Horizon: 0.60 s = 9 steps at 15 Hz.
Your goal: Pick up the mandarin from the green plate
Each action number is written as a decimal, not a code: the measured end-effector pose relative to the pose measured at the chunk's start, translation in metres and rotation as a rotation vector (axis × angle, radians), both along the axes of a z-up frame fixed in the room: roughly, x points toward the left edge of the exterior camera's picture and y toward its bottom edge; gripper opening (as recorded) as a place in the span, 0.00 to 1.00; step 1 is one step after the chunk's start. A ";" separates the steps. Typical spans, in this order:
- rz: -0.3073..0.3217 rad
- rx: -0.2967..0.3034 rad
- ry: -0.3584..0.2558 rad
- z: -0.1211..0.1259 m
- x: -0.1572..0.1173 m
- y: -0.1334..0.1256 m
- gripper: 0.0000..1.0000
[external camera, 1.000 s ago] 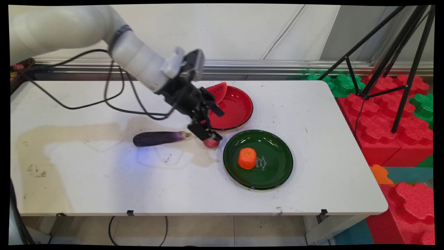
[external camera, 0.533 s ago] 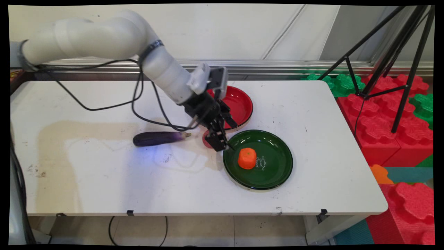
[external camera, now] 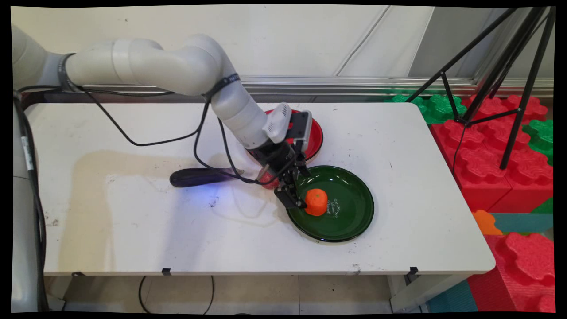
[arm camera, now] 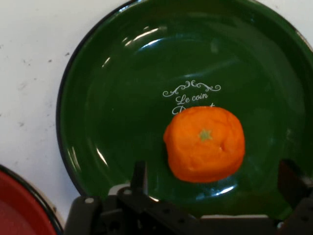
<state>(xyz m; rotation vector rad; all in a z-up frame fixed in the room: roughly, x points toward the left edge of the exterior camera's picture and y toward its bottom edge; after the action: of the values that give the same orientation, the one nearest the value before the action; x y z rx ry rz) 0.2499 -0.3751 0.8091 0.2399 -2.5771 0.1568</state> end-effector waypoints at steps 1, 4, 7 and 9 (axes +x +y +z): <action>-0.004 -0.001 -0.008 -0.003 -0.003 -0.001 1.00; -0.015 -0.002 -0.029 -0.011 -0.011 -0.004 1.00; -0.025 -0.002 -0.045 -0.017 -0.018 -0.006 1.00; -0.031 -0.002 -0.054 -0.020 -0.021 -0.006 1.00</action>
<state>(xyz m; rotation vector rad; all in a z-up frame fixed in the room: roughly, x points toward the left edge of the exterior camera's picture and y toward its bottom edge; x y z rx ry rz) 0.2284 -0.3811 0.7895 0.1969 -2.6328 0.1563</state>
